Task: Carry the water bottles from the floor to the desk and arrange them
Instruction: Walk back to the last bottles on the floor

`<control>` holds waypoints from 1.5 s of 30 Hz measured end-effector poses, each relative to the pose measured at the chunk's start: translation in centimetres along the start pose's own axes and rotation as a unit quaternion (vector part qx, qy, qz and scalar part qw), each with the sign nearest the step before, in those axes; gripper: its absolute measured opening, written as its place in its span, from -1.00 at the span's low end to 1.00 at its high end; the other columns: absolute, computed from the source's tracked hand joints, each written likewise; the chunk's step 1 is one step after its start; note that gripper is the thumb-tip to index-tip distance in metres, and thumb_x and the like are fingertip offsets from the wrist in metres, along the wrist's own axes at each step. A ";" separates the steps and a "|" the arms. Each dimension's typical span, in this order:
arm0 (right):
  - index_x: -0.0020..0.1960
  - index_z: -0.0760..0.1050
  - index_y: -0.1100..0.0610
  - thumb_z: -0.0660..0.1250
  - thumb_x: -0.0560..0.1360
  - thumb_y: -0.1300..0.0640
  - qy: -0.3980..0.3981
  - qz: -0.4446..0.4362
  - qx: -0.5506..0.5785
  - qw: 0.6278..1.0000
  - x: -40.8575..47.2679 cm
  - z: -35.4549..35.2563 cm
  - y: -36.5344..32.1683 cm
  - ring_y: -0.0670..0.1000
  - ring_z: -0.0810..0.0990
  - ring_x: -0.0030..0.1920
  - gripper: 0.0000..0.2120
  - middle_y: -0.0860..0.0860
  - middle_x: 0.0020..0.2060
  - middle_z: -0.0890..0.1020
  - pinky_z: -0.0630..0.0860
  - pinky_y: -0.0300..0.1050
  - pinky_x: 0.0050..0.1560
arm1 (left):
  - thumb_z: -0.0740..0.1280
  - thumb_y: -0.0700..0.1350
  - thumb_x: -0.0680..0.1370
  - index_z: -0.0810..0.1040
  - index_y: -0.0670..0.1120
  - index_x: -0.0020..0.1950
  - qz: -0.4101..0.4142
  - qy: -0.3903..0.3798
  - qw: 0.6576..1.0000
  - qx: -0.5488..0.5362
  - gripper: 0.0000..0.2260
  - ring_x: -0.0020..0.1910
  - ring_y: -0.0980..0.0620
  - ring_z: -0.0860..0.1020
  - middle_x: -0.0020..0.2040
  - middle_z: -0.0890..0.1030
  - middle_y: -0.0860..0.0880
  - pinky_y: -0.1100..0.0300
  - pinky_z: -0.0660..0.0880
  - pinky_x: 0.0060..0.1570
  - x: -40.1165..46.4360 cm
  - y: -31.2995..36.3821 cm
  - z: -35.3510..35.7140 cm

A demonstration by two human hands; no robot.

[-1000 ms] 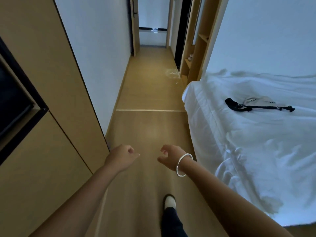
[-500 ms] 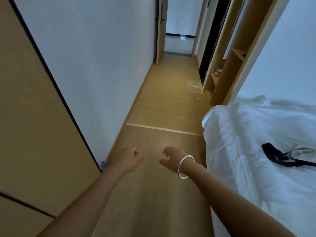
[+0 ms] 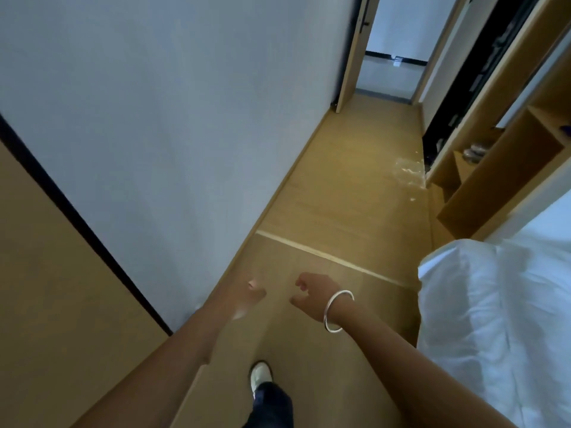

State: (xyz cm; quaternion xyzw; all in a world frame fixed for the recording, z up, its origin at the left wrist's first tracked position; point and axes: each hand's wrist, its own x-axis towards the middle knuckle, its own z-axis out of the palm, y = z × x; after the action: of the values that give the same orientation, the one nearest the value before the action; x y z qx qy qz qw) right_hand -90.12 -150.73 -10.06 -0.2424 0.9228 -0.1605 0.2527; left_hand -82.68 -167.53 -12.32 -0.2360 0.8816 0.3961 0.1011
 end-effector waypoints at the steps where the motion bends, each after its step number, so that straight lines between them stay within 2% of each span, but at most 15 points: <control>1: 0.24 0.42 0.12 0.29 0.47 -0.03 -0.004 -0.003 -0.007 1.000 2.1 -0.9 -0.4 0.08 0.47 0.19 -0.60 0.08 0.19 0.52 0.35 -0.18 0.14 | 0.30 -0.04 0.47 0.42 0.00 -0.19 -0.006 0.007 1.000 0.005 -0.91 -0.17 0.00 0.49 -0.19 0.49 -0.01 0.12 0.45 -0.10 2.0 0.1 -0.8; 3: 0.26 0.41 0.12 0.28 0.48 -0.03 -0.021 -0.017 -0.027 0.999 6.0 -2.5 -1.3 0.08 0.46 0.22 -0.59 0.08 0.22 0.51 0.35 -0.16 0.18 | 0.30 -0.03 0.48 0.43 -0.01 -0.19 -0.017 0.016 1.000 0.009 -0.90 -0.14 -0.04 0.52 -0.17 0.52 -0.02 0.08 0.49 -0.02 6.0 0.3 -2.7; 6: 0.28 0.40 0.13 0.27 0.48 -0.02 -0.037 -0.048 -0.059 0.996 11.5 -4.9 -3.0 0.07 0.44 0.25 -0.58 0.08 0.25 0.49 0.33 -0.16 0.21 | 0.31 -0.03 0.45 0.43 0.00 -0.20 -0.035 0.041 0.999 -0.009 -0.90 -0.22 0.02 0.46 -0.21 0.49 0.01 0.14 0.43 -0.12 10.9 0.4 -5.3; 8: 0.27 0.41 0.15 0.27 0.48 0.00 -0.042 -0.070 -0.070 0.994 14.7 -6.1 -4.3 0.07 0.45 0.25 -0.59 0.09 0.24 0.50 0.35 -0.16 0.22 | 0.31 -0.02 0.45 0.47 0.01 -0.19 -0.047 0.067 0.997 -0.014 -0.93 -0.17 0.03 0.49 -0.18 0.52 0.05 0.17 0.43 -0.10 13.3 -0.1 -6.8; 11: 0.22 0.44 0.17 0.25 0.49 0.02 -0.069 -0.100 -0.080 0.989 18.6 -6.6 -6.3 0.08 0.47 0.21 -0.63 0.10 0.21 0.52 0.39 -0.13 0.20 | 0.33 -0.01 0.47 0.52 0.00 -0.08 -0.072 0.088 0.993 -0.020 -0.91 -0.03 0.04 0.52 -0.02 0.59 0.01 0.19 0.43 0.01 15.5 -1.7 -8.7; 14: 0.19 0.45 0.18 0.24 0.49 0.00 -0.109 -0.139 -0.110 0.978 22.2 -6.0 -8.3 0.10 0.51 0.15 -0.65 0.10 0.15 0.55 0.43 -0.10 0.14 | 0.34 0.01 0.49 0.56 -0.06 0.10 -0.114 0.115 0.986 -0.039 -0.76 0.09 0.01 0.54 0.12 0.59 -0.02 0.22 0.41 0.08 16.5 -3.8 -10.5; 16: 0.23 0.43 0.15 0.24 0.48 -0.01 -0.136 -0.162 -0.118 0.970 24.4 -5.3 -9.5 0.08 0.51 0.16 -0.62 0.08 0.17 0.54 0.44 -0.09 0.16 | 0.34 0.01 0.50 0.55 -0.10 0.15 -0.146 0.147 0.977 -0.059 -0.72 0.12 -0.02 0.53 0.16 0.58 -0.05 0.18 0.42 0.13 16.8 -5.3 -11.5; 21: 0.31 0.37 0.11 0.23 0.49 -0.06 -0.230 -0.254 -0.174 0.923 29.5 -3.9 -12.8 0.05 0.48 0.21 -0.56 0.06 0.23 0.50 0.42 -0.06 0.21 | 0.32 0.02 0.52 0.47 -0.08 0.26 -0.263 0.215 0.934 -0.106 -0.65 0.17 -0.03 0.50 0.23 0.54 -0.06 0.17 0.39 0.15 16.9 -8.6 -12.2; 25: 0.35 0.33 0.10 0.21 0.50 -0.06 -0.285 -0.325 -0.210 0.877 33.8 -4.0 -14.7 0.03 0.46 0.23 -0.53 0.03 0.30 0.46 0.38 -0.15 0.13 | 0.32 0.04 0.51 0.32 -0.03 0.41 -0.348 0.281 0.874 -0.189 -0.51 0.20 -0.07 0.49 0.29 0.49 -0.07 0.18 0.40 0.08 17.0 -9.6 -11.7; 27: 0.36 0.33 0.10 0.23 0.49 -0.06 -0.312 -0.350 -0.224 0.854 36.0 -4.1 -15.4 0.02 0.45 0.25 -0.52 0.03 0.31 0.45 0.37 -0.14 0.15 | 0.31 0.05 0.51 0.26 -0.01 0.44 -0.379 0.302 0.849 -0.213 -0.47 0.22 -0.08 0.48 0.32 0.47 -0.08 0.19 0.39 0.06 17.2 -9.4 -11.0; 30: 0.30 0.38 0.13 0.26 0.49 -0.04 -0.332 -0.373 -0.254 0.828 38.9 -3.4 -16.4 0.04 0.46 0.24 -0.56 0.06 0.28 0.48 0.39 -0.14 0.18 | 0.32 0.02 0.51 0.20 -0.02 0.47 -0.427 0.315 0.817 -0.228 -0.42 0.24 -0.10 0.47 0.35 0.43 -0.10 0.12 0.42 0.12 17.5 -9.0 -9.2; 33: 0.21 0.43 0.15 0.28 0.48 -0.01 -0.358 -0.373 -0.271 0.812 40.7 -1.0 -16.4 0.07 0.50 0.18 -0.63 0.09 0.22 0.52 0.43 -0.11 0.17 | 0.35 -0.02 0.47 0.25 -0.10 0.44 -0.475 0.317 0.786 -0.235 -0.42 0.25 -0.14 0.45 0.32 0.44 -0.15 0.08 0.42 0.16 17.2 -8.8 -6.8; 36: 0.33 0.36 0.14 0.31 0.48 -0.01 -0.389 -0.379 -0.291 0.788 41.4 2.5 -15.5 0.06 0.43 0.29 -0.53 0.08 0.31 0.44 0.36 -0.12 0.24 | 0.36 -0.03 0.44 0.36 -0.13 0.34 -0.496 0.318 0.768 -0.249 -0.50 0.24 -0.14 0.44 0.25 0.48 -0.14 0.08 0.42 0.13 17.0 -9.2 -4.0; 40: 0.36 0.32 0.16 0.33 0.47 0.03 -0.413 -0.370 -0.289 0.780 42.4 8.2 -13.7 0.05 0.39 0.32 -0.48 0.10 0.34 0.39 0.31 -0.14 0.28 | 0.35 0.01 0.48 0.24 -0.12 0.44 -0.541 0.272 0.751 -0.264 -0.40 0.30 -0.14 0.41 0.37 0.39 -0.14 0.10 0.38 0.17 17.4 -12.0 -0.3; 45: 0.37 0.32 0.16 0.35 0.45 0.04 -0.428 -0.369 -0.284 0.775 45.2 17.3 -11.6 0.08 0.43 0.30 -0.46 0.11 0.33 0.42 0.36 -0.10 0.26 | 0.34 0.04 0.49 0.25 -0.14 0.43 -0.564 0.251 0.742 -0.262 -0.41 0.29 -0.15 0.41 0.36 0.39 -0.16 0.10 0.39 0.15 19.9 -19.0 4.3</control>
State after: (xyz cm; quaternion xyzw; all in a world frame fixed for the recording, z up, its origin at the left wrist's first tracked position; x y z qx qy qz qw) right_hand -110.58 -187.32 -36.96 -0.6690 0.5626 0.1481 0.4626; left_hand -90.61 -181.98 -34.81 -0.7982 0.4421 0.4089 0.0153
